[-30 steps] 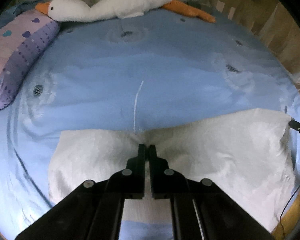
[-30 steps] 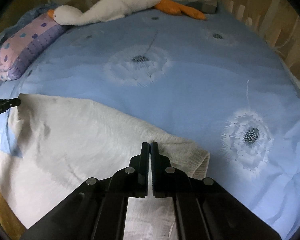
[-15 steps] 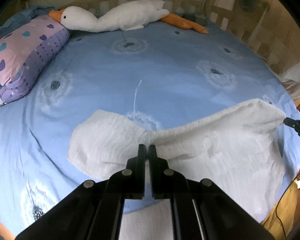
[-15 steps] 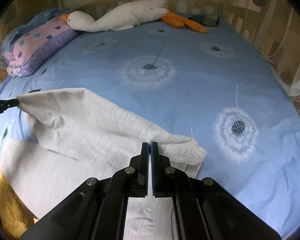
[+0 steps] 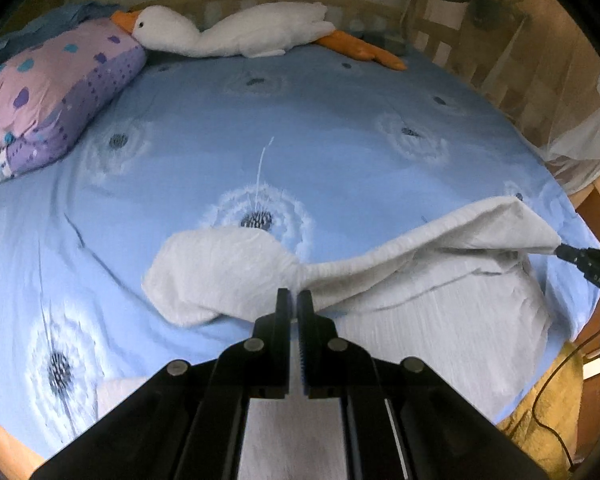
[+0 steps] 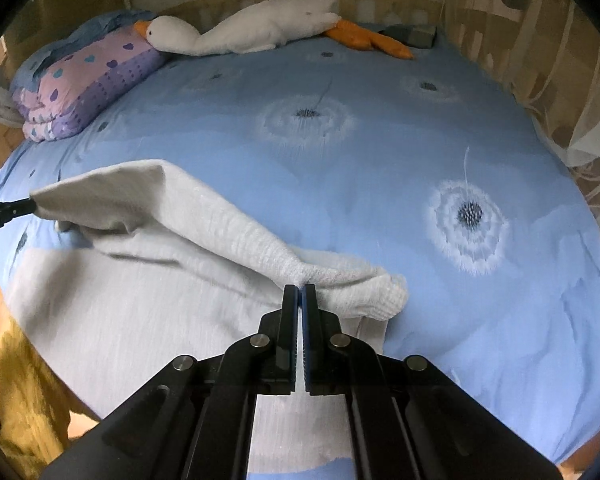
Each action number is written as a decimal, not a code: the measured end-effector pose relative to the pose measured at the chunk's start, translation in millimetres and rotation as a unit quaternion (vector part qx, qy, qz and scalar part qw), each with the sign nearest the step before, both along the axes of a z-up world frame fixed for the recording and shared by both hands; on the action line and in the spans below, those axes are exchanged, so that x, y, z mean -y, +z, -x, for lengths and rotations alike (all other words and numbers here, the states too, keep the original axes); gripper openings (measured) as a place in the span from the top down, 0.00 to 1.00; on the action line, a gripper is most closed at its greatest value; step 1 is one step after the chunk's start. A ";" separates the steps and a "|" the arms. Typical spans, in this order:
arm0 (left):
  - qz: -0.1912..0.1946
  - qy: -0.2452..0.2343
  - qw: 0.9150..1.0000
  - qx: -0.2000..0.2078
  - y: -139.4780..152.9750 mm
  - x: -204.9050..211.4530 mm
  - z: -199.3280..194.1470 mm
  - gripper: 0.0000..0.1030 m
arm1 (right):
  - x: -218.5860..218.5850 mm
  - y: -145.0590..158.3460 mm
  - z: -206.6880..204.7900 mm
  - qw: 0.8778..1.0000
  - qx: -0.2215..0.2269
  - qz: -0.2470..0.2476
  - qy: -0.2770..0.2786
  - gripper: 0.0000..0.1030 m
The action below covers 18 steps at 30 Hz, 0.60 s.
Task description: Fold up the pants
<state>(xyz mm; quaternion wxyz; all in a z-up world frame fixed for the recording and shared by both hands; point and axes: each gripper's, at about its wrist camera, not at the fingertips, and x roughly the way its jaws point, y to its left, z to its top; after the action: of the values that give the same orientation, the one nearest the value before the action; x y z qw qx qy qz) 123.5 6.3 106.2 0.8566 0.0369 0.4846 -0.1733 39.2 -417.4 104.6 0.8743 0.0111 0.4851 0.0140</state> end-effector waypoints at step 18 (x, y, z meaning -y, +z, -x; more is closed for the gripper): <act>-0.026 0.024 0.996 -0.077 -77.4 -14.8 48.5 0.97 | -11.4 -62.1 28.1 0.996 -0.092 0.008 0.008 0.99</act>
<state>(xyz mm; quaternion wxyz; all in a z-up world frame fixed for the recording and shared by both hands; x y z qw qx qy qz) 75.0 21.1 28.8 0.8192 0.0341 0.5544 -0.1428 11.0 -406.0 42.5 0.8260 0.0010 0.5635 0.0161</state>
